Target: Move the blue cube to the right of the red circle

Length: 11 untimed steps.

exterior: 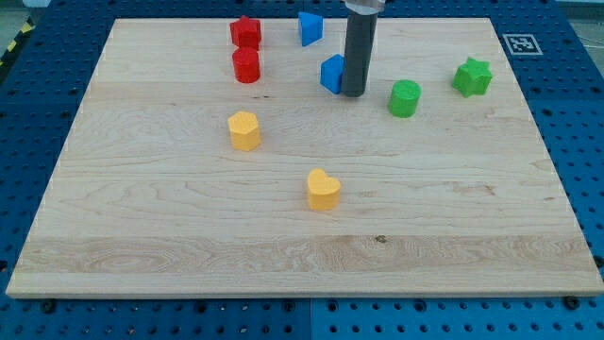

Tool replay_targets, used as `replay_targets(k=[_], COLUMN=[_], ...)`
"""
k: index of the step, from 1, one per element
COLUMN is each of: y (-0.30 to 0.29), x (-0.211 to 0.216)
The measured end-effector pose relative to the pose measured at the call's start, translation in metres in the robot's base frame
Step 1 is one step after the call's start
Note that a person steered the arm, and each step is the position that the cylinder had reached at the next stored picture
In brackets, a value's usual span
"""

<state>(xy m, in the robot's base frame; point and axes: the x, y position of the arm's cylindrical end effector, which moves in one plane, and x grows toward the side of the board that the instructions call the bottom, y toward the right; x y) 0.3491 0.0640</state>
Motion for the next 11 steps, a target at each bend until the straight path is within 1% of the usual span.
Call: replay_targets(k=[2,5,6,7,9,11], y=[-0.016,-0.022,-0.009,0.017,0.019,-0.011], x=[-0.002,-0.023,-0.023,-0.028,-0.057,-0.057])
